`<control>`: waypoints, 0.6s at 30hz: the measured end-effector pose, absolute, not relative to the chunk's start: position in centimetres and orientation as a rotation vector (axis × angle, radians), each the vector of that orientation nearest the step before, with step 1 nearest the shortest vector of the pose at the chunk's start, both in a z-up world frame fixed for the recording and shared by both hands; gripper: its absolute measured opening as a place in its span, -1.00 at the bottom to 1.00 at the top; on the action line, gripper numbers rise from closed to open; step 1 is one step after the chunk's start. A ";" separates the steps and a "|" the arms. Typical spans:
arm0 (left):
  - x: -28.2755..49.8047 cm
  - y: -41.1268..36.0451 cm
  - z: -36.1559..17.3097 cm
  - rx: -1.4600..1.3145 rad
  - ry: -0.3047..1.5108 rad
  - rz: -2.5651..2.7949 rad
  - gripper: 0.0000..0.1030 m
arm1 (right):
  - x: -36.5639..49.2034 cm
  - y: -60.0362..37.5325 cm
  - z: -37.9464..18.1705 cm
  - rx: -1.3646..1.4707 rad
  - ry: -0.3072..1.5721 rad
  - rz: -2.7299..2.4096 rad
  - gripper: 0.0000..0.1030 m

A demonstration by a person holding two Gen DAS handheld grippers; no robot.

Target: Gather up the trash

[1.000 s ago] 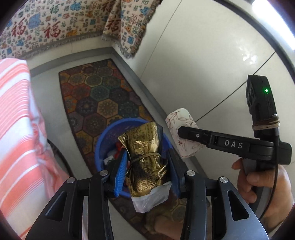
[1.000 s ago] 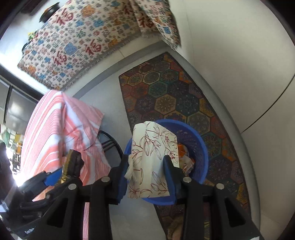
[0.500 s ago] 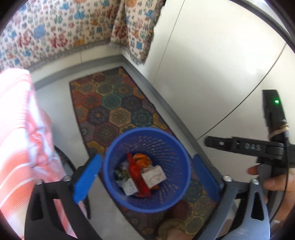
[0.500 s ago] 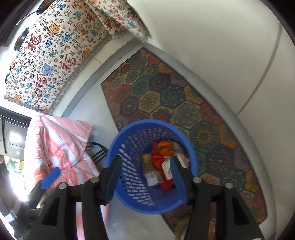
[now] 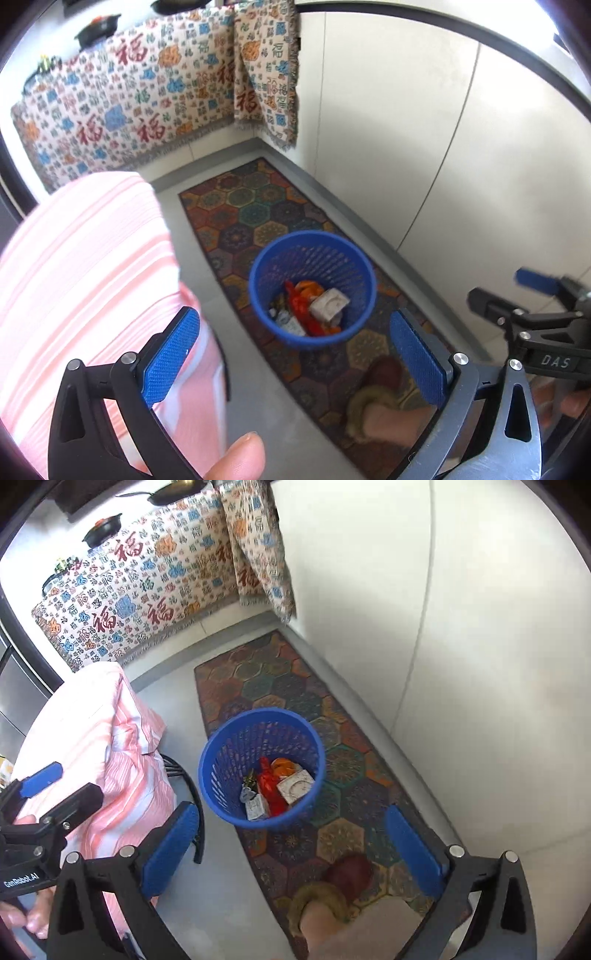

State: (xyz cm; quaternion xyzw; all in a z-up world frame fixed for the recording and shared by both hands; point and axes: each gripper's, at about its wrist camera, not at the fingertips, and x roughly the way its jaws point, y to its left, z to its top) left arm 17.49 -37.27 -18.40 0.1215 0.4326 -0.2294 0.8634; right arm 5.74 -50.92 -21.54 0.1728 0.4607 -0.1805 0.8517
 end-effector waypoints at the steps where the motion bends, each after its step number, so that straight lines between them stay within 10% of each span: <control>1: 17.1 -37.3 -18.2 0.272 0.902 -0.456 0.99 | 5.3 -50.3 -21.0 0.335 0.962 -0.390 1.00; 18: 15.5 -34.6 -15.6 0.242 0.892 -0.420 0.99 | 2.4 -46.1 -15.3 0.240 0.898 -0.362 1.00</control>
